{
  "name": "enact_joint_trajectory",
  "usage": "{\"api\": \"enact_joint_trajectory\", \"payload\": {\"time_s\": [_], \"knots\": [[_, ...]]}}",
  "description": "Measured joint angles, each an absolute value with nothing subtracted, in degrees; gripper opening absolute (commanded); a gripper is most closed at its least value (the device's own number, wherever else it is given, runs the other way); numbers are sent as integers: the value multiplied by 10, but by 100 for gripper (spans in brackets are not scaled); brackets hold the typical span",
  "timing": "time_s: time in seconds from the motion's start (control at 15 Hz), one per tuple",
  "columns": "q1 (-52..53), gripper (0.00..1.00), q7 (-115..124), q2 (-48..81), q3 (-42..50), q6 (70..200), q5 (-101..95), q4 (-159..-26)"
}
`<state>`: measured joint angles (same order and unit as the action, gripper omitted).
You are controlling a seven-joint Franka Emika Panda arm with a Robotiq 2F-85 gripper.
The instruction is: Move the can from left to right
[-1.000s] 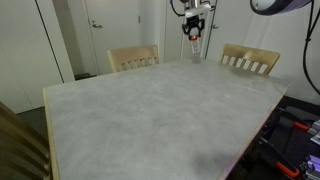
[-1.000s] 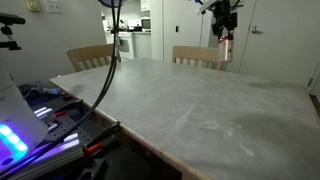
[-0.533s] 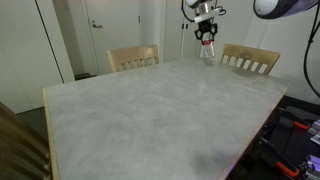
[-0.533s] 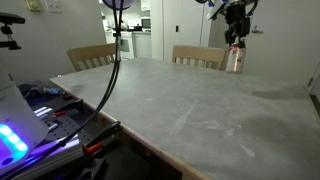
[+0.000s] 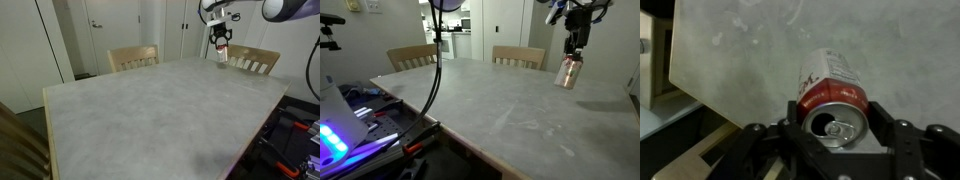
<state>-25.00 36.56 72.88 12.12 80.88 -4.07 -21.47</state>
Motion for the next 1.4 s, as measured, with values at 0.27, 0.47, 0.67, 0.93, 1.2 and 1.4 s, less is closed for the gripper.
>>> {"api": "enact_joint_trajectory", "payload": {"time_s": [0.27, 0.47, 0.67, 0.93, 1.2, 1.4], "knots": [[-296, 45, 395, 740, 107, 822, -7, -214], [-314, 45, 418, 746, 102, 856, 2, -214], [-315, 45, 475, 749, 102, 890, 2, -214], [-308, 45, 569, 759, 103, 917, 1, -214], [-293, 45, 678, 772, 109, 934, -4, -214], [-283, 45, 765, 775, 116, 939, -10, -213]]}}
